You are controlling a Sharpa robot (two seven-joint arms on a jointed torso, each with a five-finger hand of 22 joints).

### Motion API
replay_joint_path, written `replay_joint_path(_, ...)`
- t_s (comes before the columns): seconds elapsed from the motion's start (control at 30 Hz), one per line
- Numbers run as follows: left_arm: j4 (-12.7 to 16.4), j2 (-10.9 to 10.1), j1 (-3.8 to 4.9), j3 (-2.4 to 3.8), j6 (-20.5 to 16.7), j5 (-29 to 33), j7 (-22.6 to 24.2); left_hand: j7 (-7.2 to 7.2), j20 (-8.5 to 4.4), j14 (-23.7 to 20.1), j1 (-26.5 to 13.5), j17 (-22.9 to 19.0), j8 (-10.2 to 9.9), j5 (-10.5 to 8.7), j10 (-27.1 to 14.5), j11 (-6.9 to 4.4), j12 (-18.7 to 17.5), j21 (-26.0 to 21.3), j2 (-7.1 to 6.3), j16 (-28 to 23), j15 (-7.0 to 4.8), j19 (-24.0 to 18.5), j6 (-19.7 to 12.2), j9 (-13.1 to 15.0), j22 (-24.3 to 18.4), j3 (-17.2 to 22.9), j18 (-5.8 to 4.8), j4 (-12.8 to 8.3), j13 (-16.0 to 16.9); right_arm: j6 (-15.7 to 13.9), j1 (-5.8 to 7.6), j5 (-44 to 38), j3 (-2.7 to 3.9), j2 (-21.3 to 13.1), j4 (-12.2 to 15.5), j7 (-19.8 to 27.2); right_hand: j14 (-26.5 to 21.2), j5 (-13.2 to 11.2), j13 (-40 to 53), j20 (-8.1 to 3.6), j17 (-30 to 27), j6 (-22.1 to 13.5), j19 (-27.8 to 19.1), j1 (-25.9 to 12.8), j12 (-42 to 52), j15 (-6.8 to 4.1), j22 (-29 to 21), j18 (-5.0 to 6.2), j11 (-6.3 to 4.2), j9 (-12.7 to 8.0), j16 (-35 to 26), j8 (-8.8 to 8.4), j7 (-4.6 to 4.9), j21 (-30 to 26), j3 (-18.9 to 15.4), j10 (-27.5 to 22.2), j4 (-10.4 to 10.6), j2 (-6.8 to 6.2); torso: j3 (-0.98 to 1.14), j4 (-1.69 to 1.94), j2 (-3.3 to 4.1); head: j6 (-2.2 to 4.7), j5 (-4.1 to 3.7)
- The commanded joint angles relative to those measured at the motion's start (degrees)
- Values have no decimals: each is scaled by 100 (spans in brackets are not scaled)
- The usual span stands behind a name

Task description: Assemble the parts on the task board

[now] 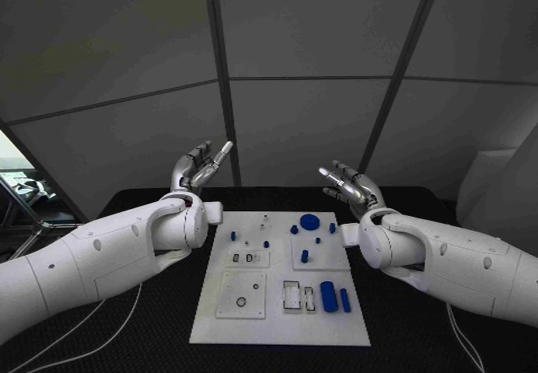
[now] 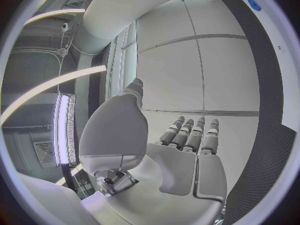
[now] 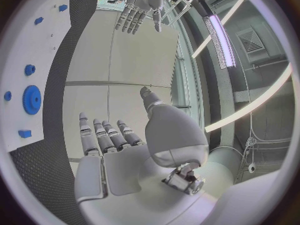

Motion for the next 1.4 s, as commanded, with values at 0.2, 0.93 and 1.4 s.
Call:
replay_joint_path(0.2, -73, 35, 29, 18, 402, 83, 219, 649, 148, 1103, 480, 112, 126, -7, 751, 250, 134, 360, 160, 221, 215, 879, 626, 69, 181, 183, 92, 80, 76, 1458, 43, -862, 101, 143, -359, -661, 3358, -85, 232, 48, 207, 2663, 1814, 1225, 633, -141, 335, 414, -101, 257, 552, 509, 690, 791, 177, 3412, -636, 40, -3, -1, 0, 0, 0)
replay_joint_path(0.93, 771, -892, 28, 16, 1006, -537, -22, 499, -163, 4664, 1066, 529, 542, -123, 4497, -57, 670, 1778, 759, 848, -352, 3911, 3702, 201, 713, 335, 347, -443, 230, 970, 742, -5826, 122, 50, -625, -1121, 5489, 28, 200, -476, 276, 4603, 3150, 1148, 287, -773, 574, 527, -582, 225, 586, 340, 356, 1677, 1005, 5289, -994, -274, 11, 127, 702, 156, -107)
replay_joint_path(1.4, 1613, -1262, 24, 23, 1076, -632, -166, 499, -197, 4698, 1054, 628, 460, -125, 4586, -60, 554, 1862, 787, 675, -356, 4004, 3771, 185, 739, 298, 329, -576, 221, 1965, 895, -8812, 125, -25, 4, -2476, 6996, -56, 222, -1027, 1579, 4644, 4223, 920, 222, -1233, 1843, 501, -841, 220, 2530, 240, 125, 3833, 1006, 5154, -857, -783, -1, 217, 1075, 289, -253)
